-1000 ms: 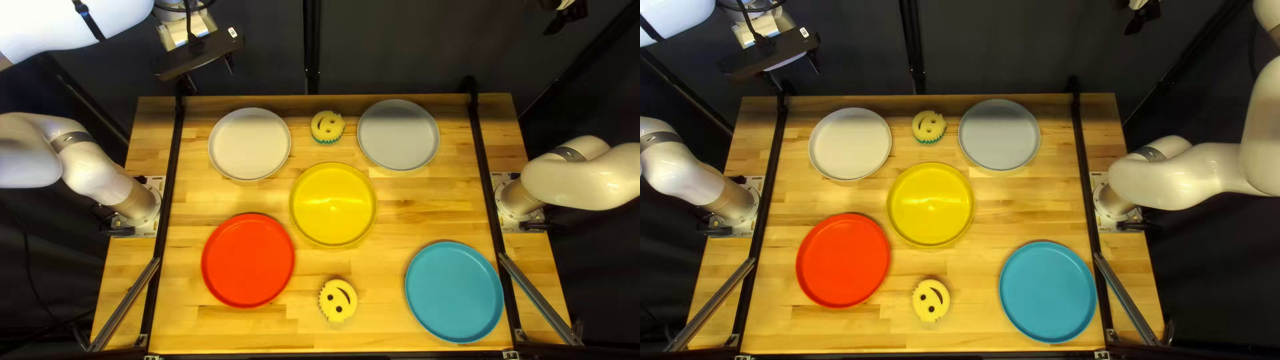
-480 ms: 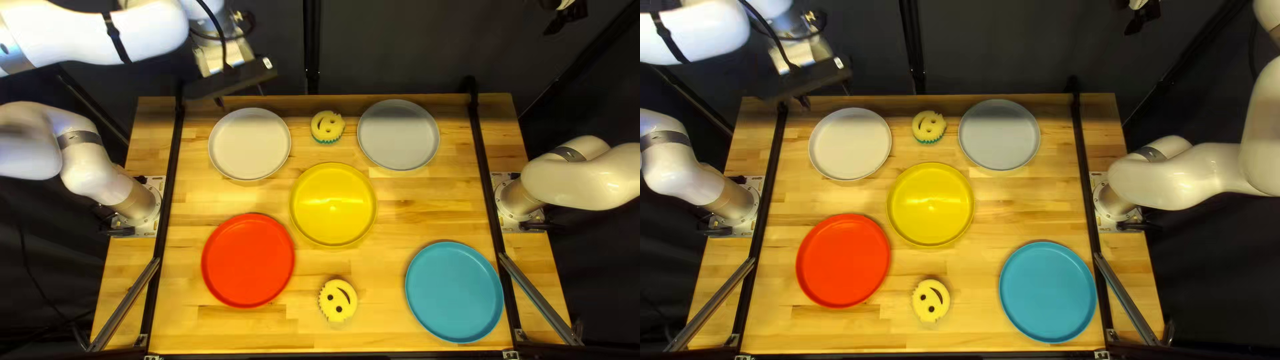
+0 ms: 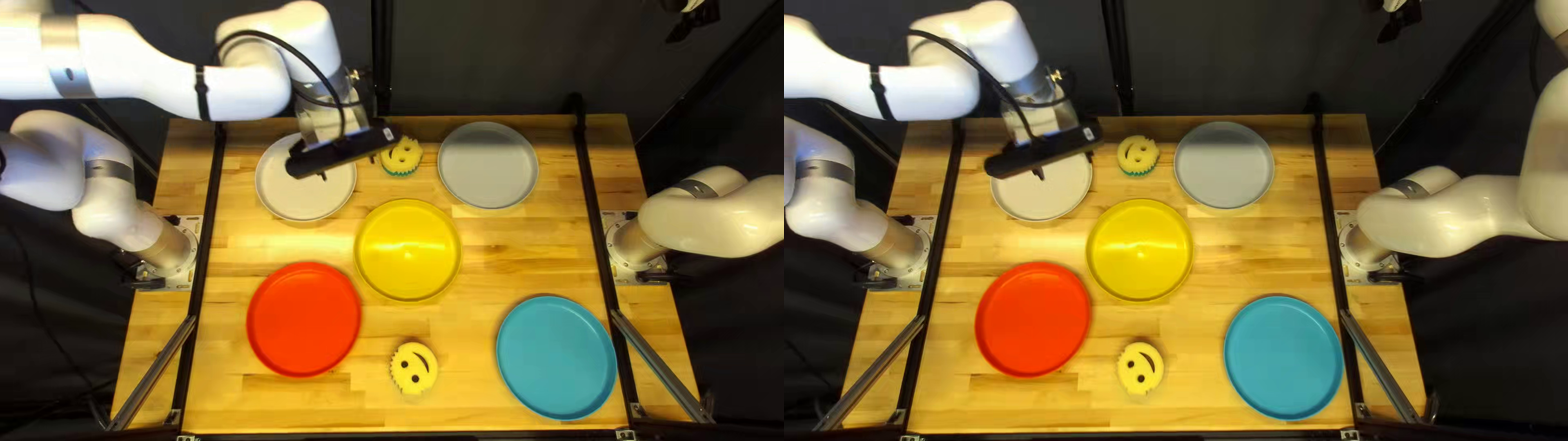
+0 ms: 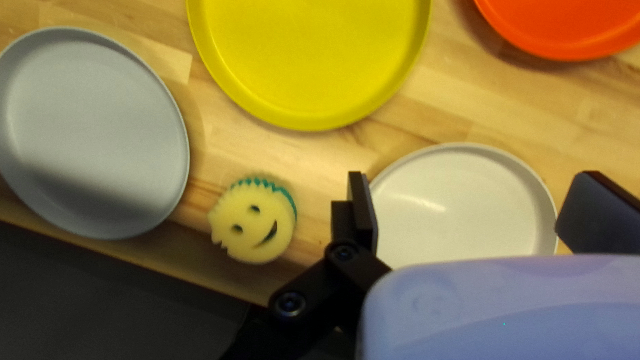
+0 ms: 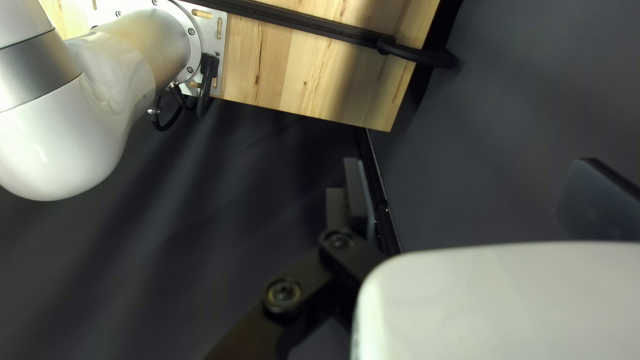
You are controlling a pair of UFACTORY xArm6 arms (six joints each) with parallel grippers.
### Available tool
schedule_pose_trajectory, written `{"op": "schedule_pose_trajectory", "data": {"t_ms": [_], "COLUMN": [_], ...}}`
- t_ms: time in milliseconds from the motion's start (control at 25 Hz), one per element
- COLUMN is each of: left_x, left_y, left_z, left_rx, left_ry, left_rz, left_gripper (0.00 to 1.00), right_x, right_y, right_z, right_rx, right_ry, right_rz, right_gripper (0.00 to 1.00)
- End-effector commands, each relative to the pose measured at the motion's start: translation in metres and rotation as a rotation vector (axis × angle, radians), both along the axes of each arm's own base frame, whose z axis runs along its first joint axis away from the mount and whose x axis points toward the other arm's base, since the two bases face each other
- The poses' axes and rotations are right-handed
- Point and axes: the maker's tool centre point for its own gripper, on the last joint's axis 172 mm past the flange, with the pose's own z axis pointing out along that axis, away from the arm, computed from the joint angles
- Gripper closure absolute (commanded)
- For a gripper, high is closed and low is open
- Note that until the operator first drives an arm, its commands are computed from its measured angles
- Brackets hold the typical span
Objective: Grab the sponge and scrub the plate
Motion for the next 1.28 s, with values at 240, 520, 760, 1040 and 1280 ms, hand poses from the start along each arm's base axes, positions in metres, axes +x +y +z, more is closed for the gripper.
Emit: {"op": "schedule_pose_trajectory", "data": {"t_ms": [240,520,760,1040,1280], "left_x": [-0.003,0.019,0.058,0.058,0.032], "left_y": [0.002,-0.040,-0.102,-0.134,-0.148], "left_z": [0.001,-0.022,-0.052,-0.072,-0.080], "left_rx": [-0.008,0.000,0.015,0.004,0.028], "left_ry": [-0.005,-0.051,-0.048,-0.031,-0.106], "left_rz": [0.015,0.081,0.060,0.173,0.121], "left_gripper": [0.00,0.00,0.00,0.00,0.00], "right_x": [0.000,0.000,0.000,0.000,0.000], "right_y": [0.000,0.000,0.000,0.000,0.000], "right_z": [0.000,0.000,0.000,0.000,0.000], "right_rx": [0.000,0.000,0.000,0.000,0.000], "right_ry": [0.000,0.000,0.000,0.000,0.000], "right_rz": [0.000,0.000,0.000,0.000,0.000], "right_gripper": [0.00,0.00,0.00,0.00,0.00]}}
